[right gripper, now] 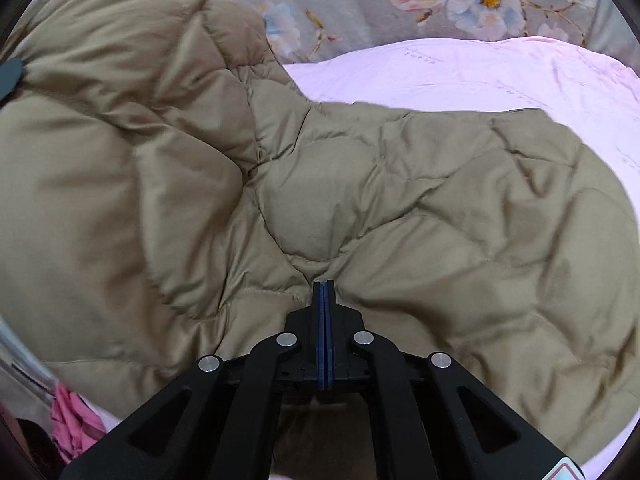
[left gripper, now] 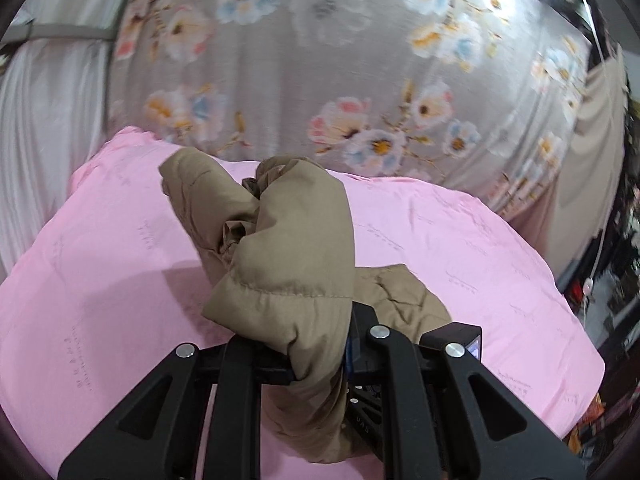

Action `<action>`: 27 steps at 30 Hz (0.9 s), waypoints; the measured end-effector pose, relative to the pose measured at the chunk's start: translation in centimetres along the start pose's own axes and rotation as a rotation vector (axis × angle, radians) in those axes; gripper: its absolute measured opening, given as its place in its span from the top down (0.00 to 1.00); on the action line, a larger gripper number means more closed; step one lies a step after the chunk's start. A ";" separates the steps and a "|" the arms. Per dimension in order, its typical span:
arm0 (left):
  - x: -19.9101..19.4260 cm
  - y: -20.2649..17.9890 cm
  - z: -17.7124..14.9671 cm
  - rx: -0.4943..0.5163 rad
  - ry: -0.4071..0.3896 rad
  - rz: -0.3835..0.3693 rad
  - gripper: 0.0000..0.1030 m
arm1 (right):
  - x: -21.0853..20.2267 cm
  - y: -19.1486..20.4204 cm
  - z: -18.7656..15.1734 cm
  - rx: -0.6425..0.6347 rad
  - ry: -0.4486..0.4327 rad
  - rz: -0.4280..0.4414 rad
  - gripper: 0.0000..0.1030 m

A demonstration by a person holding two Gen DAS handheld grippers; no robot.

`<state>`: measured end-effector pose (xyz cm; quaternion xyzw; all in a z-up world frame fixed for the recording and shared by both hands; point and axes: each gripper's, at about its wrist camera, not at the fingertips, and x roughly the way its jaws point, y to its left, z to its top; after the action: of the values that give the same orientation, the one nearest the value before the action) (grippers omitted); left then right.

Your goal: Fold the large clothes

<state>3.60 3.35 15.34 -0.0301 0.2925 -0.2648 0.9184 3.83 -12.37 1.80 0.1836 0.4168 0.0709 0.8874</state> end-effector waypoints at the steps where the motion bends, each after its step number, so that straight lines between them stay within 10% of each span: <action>1: 0.5 -1.0 0.0 0.017 0.008 -0.009 0.86 | -1.0 -0.7 -0.1 0.005 -0.009 -0.015 0.98; 27: 12.0 -13.6 -9.4 0.198 0.309 -0.019 0.86 | -10.7 -12.8 -4.4 0.187 -0.073 -0.138 0.98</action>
<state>0.32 -13.42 4.16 0.0986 0.4025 -0.3023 0.8584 -6.71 -25.96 1.94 0.2388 0.4008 -0.0361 0.8838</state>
